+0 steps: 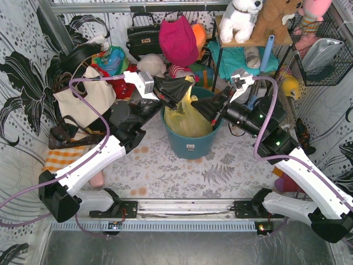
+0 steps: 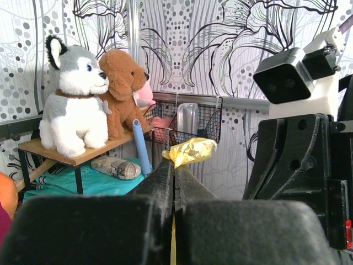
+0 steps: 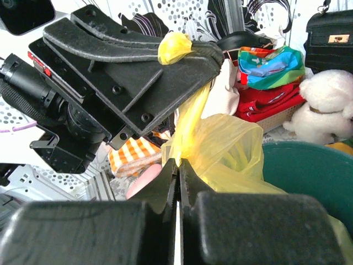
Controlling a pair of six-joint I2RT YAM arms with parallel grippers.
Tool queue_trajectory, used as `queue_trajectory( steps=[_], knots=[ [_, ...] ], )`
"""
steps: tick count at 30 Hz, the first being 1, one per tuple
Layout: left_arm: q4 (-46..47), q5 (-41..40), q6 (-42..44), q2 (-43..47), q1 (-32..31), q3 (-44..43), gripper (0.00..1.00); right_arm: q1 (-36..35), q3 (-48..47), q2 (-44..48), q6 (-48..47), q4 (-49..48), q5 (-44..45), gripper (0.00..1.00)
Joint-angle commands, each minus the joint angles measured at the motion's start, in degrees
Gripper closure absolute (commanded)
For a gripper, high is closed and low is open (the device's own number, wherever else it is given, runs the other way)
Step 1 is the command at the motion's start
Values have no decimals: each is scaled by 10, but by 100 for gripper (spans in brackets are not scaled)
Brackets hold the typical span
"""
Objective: Tie the trash bag
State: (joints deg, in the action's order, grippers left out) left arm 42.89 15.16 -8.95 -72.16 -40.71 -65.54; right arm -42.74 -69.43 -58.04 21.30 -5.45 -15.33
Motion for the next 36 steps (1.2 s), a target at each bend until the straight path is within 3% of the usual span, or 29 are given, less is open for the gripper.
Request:
queue_trajectory(
  steps=[1, 13, 26, 36],
  knots=[
    [16, -11, -1, -3, 5, -18, 100, 1, 6, 19, -14, -31, -26, 100],
    [5, -8, -3, -11, 5, -28, 100, 0, -13, 2, -4, 30, -55, 100],
    [-2, -8, -5, -17, 5, -28, 100, -2, -14, -32, 43, 30, -63, 100],
    [-7, -10, -5, -17, 6, -25, 100, -27, 5, -43, 92, -5, 43, 100]
  ],
)
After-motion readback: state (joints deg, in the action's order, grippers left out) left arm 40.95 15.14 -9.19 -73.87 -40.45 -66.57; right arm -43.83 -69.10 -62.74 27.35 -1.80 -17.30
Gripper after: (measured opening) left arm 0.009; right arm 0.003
